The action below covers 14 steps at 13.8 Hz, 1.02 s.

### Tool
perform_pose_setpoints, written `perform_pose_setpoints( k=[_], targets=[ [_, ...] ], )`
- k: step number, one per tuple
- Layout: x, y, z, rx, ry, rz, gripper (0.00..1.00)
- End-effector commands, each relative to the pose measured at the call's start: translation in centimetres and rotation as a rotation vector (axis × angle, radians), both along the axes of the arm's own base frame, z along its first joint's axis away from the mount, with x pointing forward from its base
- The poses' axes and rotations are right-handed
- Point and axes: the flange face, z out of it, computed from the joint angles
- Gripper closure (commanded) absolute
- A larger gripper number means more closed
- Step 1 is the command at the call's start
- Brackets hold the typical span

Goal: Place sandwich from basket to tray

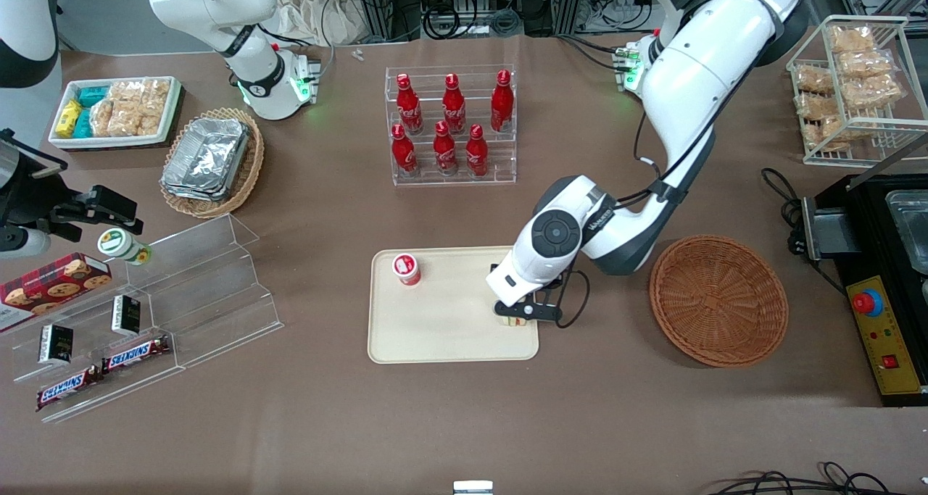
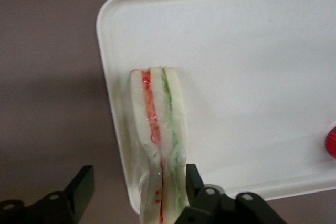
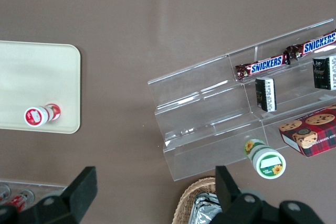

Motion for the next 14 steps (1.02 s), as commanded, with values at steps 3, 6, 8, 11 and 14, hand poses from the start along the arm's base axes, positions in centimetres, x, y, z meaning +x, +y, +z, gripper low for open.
perform_pose_setpoints(
  k=[3,6,8,11,14],
  targets=[
    [-0.2,5.5,11.5,0.12,-0.005,-0.093,0.0],
    [-0.2,11.9,18.3,0.114,0.045,-0.183,0.0],
    [-0.1,17.2,22.5,0.047,0.063,-0.247,0.0],
    [-0.5,23.2,27.1,0.073,0.048,-0.233,0.0],
    [-0.9,26.2,28.9,0.137,0.031,-0.175,0.0]
  ],
)
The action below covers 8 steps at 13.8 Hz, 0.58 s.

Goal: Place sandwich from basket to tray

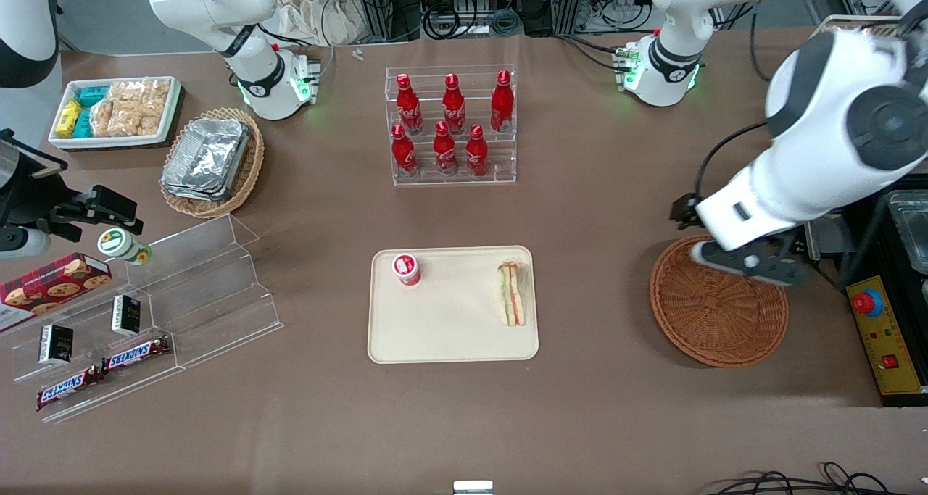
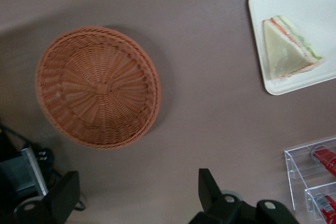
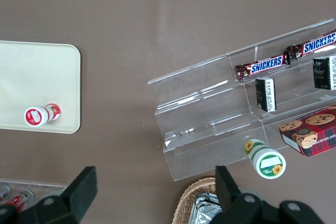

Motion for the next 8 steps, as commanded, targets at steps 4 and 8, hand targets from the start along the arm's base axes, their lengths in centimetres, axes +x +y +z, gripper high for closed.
perform_pose_setpoints(
  k=[4,8],
  targets=[
    [-1.2,5.5,2.5,0.055,-0.004,0.142,0.0],
    [-1.3,8.0,3.4,0.069,-0.022,0.268,0.0]
  ],
)
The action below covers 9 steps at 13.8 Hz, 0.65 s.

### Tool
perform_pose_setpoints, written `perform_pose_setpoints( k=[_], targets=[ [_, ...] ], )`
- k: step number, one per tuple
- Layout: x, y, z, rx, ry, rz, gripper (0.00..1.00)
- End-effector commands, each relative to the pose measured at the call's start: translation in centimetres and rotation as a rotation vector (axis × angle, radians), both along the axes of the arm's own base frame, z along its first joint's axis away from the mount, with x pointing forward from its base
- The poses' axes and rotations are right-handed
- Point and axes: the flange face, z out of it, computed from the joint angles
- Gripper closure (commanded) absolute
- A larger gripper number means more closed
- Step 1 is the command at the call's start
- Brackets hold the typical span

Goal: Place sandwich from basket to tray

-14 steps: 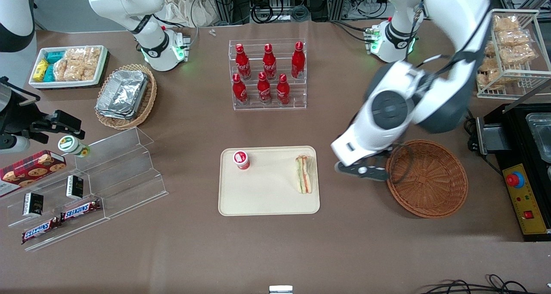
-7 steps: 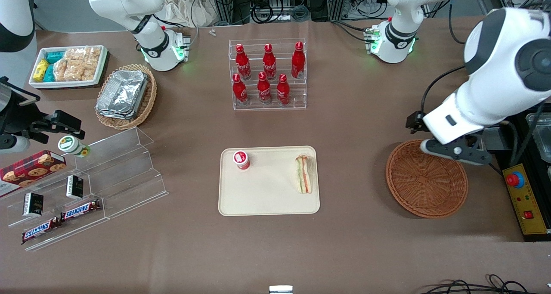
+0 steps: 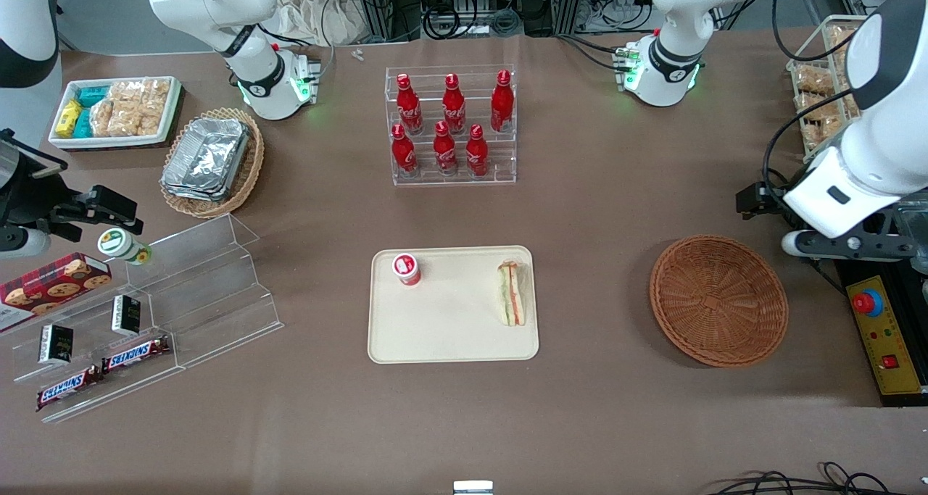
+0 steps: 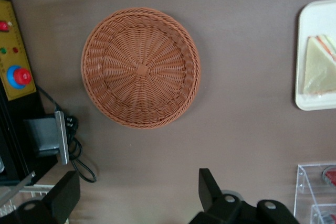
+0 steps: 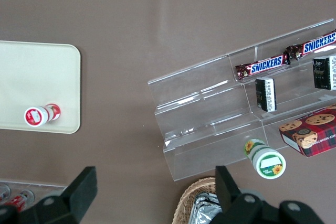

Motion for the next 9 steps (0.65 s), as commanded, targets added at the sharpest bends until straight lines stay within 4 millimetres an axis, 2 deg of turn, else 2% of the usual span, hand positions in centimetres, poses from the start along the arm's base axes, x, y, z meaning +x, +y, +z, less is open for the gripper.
perform_pose_setpoints(
  k=[1,7,8,9],
  targets=[
    [-1.0,2.2,1.5,0.015,-0.014,0.073,0.0],
    [-1.7,5.9,2.5,-0.019,-0.013,0.164,0.0],
    [-1.9,6.4,2.8,-0.031,-0.014,0.175,0.0],
    [-2.0,6.0,2.9,-0.031,-0.015,0.167,0.0]
  ],
)
